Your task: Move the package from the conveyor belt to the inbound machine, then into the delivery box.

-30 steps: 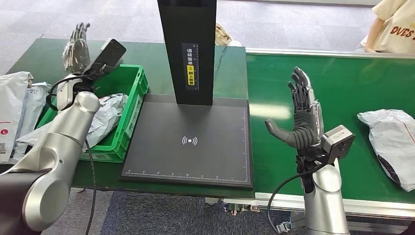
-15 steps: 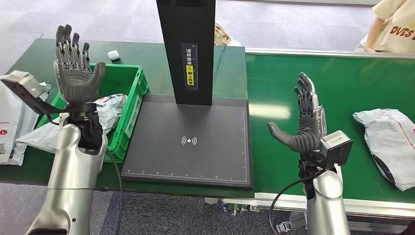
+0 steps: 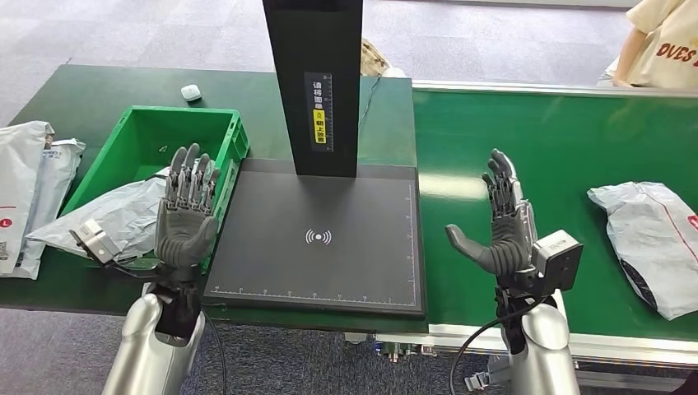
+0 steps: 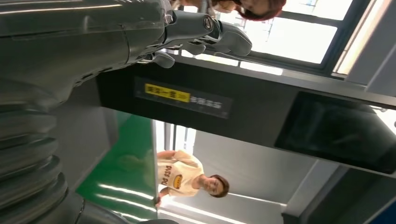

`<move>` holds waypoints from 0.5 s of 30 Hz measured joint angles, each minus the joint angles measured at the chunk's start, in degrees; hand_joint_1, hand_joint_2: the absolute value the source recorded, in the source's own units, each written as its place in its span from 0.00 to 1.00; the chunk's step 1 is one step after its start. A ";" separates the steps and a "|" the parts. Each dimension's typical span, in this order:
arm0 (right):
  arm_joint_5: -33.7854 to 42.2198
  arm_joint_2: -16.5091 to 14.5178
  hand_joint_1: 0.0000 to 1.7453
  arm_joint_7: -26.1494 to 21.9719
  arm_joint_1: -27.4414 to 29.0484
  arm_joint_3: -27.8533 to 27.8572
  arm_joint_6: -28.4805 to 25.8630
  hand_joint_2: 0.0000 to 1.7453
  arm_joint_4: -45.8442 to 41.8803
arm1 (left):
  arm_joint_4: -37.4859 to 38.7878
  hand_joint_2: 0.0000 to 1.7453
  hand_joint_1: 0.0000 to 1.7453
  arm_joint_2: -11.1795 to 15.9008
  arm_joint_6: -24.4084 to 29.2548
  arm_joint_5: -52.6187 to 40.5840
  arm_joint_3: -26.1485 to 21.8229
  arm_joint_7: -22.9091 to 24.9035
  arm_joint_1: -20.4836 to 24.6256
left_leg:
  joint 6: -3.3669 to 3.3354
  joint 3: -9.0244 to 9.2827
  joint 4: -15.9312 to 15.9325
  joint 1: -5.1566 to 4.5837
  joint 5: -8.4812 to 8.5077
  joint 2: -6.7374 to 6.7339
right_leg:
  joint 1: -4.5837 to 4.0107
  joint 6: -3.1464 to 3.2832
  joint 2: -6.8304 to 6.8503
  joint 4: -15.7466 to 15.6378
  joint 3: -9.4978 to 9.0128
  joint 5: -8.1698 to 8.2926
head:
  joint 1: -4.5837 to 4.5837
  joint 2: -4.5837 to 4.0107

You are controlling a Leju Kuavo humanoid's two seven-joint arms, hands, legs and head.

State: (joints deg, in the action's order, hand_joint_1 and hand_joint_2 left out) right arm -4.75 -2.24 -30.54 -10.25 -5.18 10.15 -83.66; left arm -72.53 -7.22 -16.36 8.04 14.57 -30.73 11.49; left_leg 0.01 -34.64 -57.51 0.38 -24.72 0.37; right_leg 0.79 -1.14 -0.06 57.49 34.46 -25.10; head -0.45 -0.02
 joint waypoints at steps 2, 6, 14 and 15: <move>0.10 -0.31 0.00 0.92 0.38 0.00 -0.50 1.00 0.75 | -0.52 1.00 0.00 -0.21 0.78 -1.96 -0.26 -0.76 -1.82 | 0.01 0.00 0.00 0.00 -0.01 0.00 | -0.02 0.02 0.00 0.00 0.01 -0.02 | 0.00 0.00; -0.38 -0.85 0.00 3.11 0.48 0.00 -1.48 1.00 2.55 | -2.01 1.00 0.00 -0.42 2.13 -5.11 -0.53 -2.04 -4.34 | 0.01 0.00 0.01 0.00 -0.01 0.00 | -0.03 0.04 0.01 0.00 0.00 -0.04 | -0.01 0.00; 0.03 -1.27 0.00 6.92 0.31 0.00 -0.81 1.00 7.04 | -4.34 1.00 0.00 -1.39 1.55 -7.02 -2.17 -2.71 -7.36 | 0.01 -0.01 0.01 0.01 -0.01 0.00 | -0.02 0.04 0.02 0.00 -0.01 -0.04 | 0.00 0.00; 0.08 -1.28 0.00 6.92 0.30 0.00 -0.78 1.00 7.22 | -4.45 1.00 0.00 -1.44 1.56 -7.03 -2.26 -2.80 -7.48 | 0.01 -0.01 0.01 0.01 -0.01 0.00 | -0.02 0.04 0.02 0.00 -0.01 -0.04 | 0.00 0.00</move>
